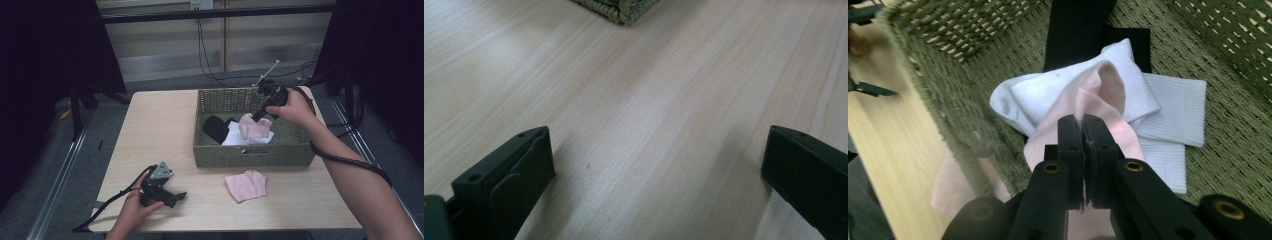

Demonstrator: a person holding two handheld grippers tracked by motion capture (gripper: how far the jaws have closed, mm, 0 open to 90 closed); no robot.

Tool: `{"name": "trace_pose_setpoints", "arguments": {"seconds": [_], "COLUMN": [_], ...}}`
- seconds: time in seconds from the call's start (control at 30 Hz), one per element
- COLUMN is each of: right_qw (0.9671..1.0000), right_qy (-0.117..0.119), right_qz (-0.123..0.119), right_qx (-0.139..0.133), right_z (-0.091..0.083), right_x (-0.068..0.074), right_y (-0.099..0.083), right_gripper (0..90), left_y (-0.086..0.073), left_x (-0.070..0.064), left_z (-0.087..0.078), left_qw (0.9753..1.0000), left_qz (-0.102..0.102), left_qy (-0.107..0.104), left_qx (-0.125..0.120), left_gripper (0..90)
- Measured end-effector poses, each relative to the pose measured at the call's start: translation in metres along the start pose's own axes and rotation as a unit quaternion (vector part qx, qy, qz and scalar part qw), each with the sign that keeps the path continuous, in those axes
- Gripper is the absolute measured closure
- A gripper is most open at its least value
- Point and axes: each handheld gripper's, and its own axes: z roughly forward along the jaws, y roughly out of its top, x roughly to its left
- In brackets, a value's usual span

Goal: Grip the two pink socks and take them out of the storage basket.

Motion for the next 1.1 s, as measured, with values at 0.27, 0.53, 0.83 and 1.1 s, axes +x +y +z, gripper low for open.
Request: {"name": "trace_pose_setpoints", "arguments": {"seconds": [0.27, 0.53, 0.83, 1.1], "right_qw": [0.9998, 0.9995, 0.9995, 0.9992], "right_qy": [0.005, 0.011, 0.014, 0.021], "right_qz": [-0.015, -0.024, -0.027, -0.034], "right_qx": [0.016, 0.016, 0.007, 0.005], "right_z": [-0.019, -0.032, -0.048, -0.057], "right_x": [0.006, 0.010, 0.014, 0.020], "right_y": [0.000, -0.002, -0.004, -0.006], "right_gripper": [87.3, 87.3, 87.2, 87.3], "left_y": [0.000, 0.000, 0.000, 0.000], "left_x": [0.000, 0.000, 0.000, 0.000], "left_z": [0.000, 0.000, 0.000, 0.000], "left_qw": [1.0000, 1.0000, 1.0000, 1.0000], "left_qz": [0.001, 0.001, 0.001, 0.000], "left_qy": [-0.001, -0.001, -0.001, -0.002], "left_qx": [-0.002, -0.002, -0.002, 0.000], "left_gripper": [0.0, 0.0, 0.0, 0.0]}}
